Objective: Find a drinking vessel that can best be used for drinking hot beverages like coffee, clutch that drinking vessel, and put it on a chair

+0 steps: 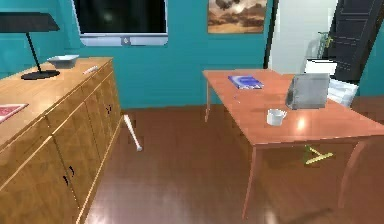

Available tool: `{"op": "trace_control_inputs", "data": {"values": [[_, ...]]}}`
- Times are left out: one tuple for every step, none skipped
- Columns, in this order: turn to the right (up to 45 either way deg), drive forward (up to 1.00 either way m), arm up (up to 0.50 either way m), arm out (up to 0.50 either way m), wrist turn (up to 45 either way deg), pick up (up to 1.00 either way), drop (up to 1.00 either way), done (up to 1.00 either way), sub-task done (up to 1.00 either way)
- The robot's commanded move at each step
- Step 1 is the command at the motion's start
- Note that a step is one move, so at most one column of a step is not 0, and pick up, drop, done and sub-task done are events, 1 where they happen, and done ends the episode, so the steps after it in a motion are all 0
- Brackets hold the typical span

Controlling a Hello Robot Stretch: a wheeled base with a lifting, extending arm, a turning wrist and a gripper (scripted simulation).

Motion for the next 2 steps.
{"op": "trace_control_inputs", "data": {"values": [[3.0, 0.0, 0.0, 0.0, 0.0, 0.0, 0.0, 0.0, 0.0], [0.0, 0.55, 0.0, 0.0, 0.0, 0.0, 0.0, 0.0, 0.0]]}}
